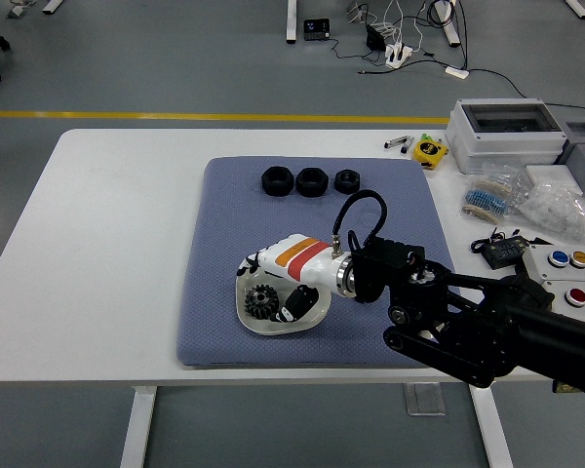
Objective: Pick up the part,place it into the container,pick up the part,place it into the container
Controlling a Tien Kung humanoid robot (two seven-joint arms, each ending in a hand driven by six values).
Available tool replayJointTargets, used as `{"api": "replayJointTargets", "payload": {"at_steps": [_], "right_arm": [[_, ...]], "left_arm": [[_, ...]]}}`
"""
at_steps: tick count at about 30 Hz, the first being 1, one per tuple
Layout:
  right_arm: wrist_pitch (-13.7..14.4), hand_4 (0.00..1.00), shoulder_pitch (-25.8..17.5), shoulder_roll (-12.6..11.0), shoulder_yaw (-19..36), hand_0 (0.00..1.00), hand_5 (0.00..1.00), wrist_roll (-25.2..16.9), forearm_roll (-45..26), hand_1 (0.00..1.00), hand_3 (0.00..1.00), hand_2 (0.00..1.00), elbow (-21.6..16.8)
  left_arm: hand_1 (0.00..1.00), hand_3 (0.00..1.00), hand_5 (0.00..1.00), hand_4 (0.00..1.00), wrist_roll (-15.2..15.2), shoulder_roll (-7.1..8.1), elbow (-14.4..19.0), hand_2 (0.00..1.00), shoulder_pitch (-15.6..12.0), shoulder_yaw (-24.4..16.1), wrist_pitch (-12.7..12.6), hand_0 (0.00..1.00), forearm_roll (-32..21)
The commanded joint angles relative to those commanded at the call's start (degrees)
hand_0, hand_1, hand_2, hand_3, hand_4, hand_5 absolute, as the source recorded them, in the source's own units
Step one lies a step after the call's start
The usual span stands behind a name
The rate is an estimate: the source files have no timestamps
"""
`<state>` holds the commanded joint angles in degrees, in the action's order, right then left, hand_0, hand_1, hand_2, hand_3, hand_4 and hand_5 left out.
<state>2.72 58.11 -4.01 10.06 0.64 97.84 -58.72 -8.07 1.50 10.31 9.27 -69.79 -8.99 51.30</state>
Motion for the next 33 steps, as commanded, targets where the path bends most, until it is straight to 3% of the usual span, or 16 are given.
{"api": "replayJointTargets", "payload": {"at_steps": [8, 15, 16, 24, 28, 33], "right_arm": [[0.04, 0.998, -0.91, -2.68, 3.45, 0.807, 0.173, -0.17, 0.05, 0.773, 0.936, 0.852, -2.57], [-1.19, 0.998, -2.15, -9.25, 10.42, 0.782, 0.181, -0.39, -1.96, 0.766, 0.908, 0.838, -8.58], [-1.68, 0.998, -2.27, -10.05, 10.83, 0.721, 0.185, -0.33, -1.95, 0.733, 0.834, 0.788, -9.07], [-5.48, 0.993, -4.13, -17.73, 11.62, 0.687, 0.176, -2.46, -1.05, 0.709, 0.803, 0.772, -12.19], [-5.05, 0.963, -5.15, -18.74, 10.7, 0.673, 0.142, -3.61, -0.09, 0.695, 0.788, 0.756, -11.42], [-4.03, 0.963, -6.37, -18.32, 9.73, 0.673, 0.142, -4.27, 0.46, 0.695, 0.788, 0.756, -8.71]], "left_arm": [[0.615, 0.564, 0.682, 0.615, 0.09, 0.02, 0.0, 0.64, -0.25, -0.05, -0.08, 0.711, -0.03], [0.617, 0.564, 0.682, 0.615, 0.14, 0.12, 0.0, 0.639, -0.38, -0.38, 0.04, 0.712, 0.52], [0.615, 0.564, 0.682, 0.615, 0.14, 0.13, 0.0, 0.639, -0.39, -0.46, 0.05, 0.712, 0.64], [0.613, 0.563, 0.682, 0.615, 0.26, 0.1, 0.0, 0.639, -0.34, -0.67, 0.06, 0.712, 0.91], [0.613, 0.563, 0.682, 0.615, 0.33, 0.03, 0.0, 0.635, -0.2, -0.34, 0.04, 0.712, 0.56], [0.613, 0.563, 0.682, 0.615, 0.4, -0.13, 0.0, 0.635, -0.07, 0.12, -0.02, 0.712, 0.01]]}}
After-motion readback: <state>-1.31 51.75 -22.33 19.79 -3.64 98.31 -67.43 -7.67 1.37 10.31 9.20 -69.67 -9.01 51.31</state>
